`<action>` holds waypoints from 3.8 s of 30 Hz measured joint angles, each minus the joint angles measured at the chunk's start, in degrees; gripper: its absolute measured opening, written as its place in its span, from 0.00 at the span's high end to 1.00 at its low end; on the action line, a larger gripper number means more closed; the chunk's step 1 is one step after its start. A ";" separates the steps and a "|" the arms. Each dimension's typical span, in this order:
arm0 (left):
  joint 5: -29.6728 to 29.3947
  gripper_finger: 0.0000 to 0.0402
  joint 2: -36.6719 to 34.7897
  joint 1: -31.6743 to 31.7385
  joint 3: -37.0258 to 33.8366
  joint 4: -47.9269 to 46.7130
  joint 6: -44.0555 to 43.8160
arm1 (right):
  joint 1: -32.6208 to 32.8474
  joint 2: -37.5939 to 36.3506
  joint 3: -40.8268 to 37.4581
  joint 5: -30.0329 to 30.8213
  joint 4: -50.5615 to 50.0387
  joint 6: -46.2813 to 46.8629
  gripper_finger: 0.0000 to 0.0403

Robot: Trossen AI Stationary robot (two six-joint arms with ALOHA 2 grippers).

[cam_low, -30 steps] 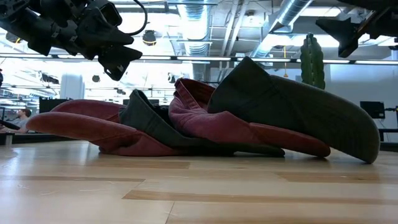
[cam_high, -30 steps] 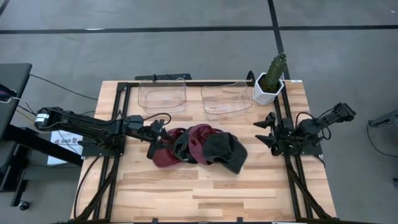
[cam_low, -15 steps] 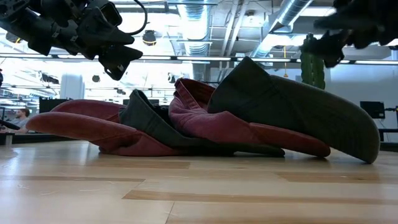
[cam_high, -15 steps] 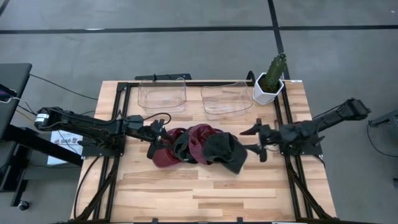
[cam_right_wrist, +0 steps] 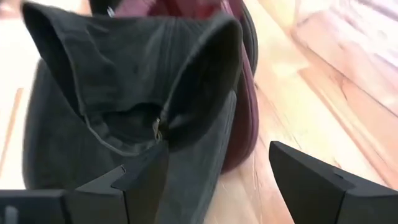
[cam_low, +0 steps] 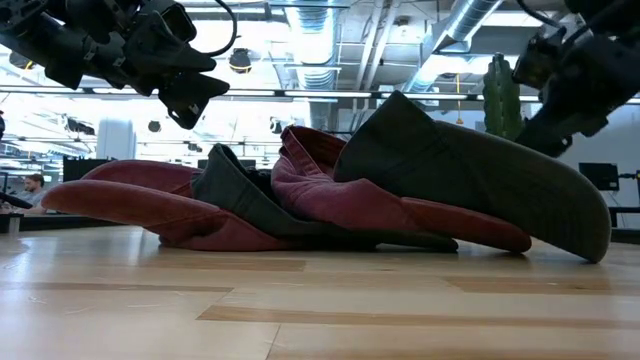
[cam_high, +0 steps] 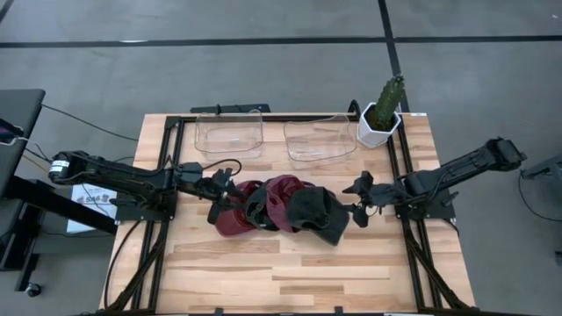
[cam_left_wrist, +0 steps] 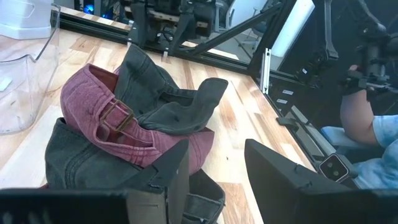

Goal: Pick & Place hat
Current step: Put the black cap into the left transparent bin

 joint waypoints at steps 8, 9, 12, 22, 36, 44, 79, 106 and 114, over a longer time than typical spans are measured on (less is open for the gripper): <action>-1.10 0.62 0.00 0.00 0.00 0.03 0.00 | -1.34 4.98 0.00 0.02 -0.52 0.07 0.33; -1.26 0.62 0.00 0.00 0.00 0.04 0.00 | -1.90 5.89 0.02 0.02 -0.48 0.07 0.33; -1.46 0.62 0.00 0.00 0.00 0.14 0.00 | -3.69 8.74 0.02 -0.15 -0.44 0.07 0.33; -1.46 0.62 0.00 0.00 0.00 0.31 0.00 | -7.57 14.35 0.02 -5.82 1.67 -0.03 0.33; -1.46 0.62 0.00 0.00 0.00 0.41 0.00 | -7.67 14.51 0.02 -10.82 7.37 -3.49 0.33; -1.45 0.62 -0.01 0.00 0.00 0.42 0.00 | -7.67 14.51 0.02 -12.90 7.15 -3.65 0.47; -1.44 0.62 -0.02 0.00 0.00 0.44 0.02 | -3.35 11.78 6.45 -10.74 6.39 -18.46 0.99; -1.42 0.62 -0.02 0.00 0.00 5.67 2.65 | 6.60 11.87 11.82 9.36 22.36 -27.05 0.97; -1.42 0.62 -0.02 -0.56 0.00 10.50 3.50 | 6.58 11.87 11.82 9.33 22.34 -27.05 0.97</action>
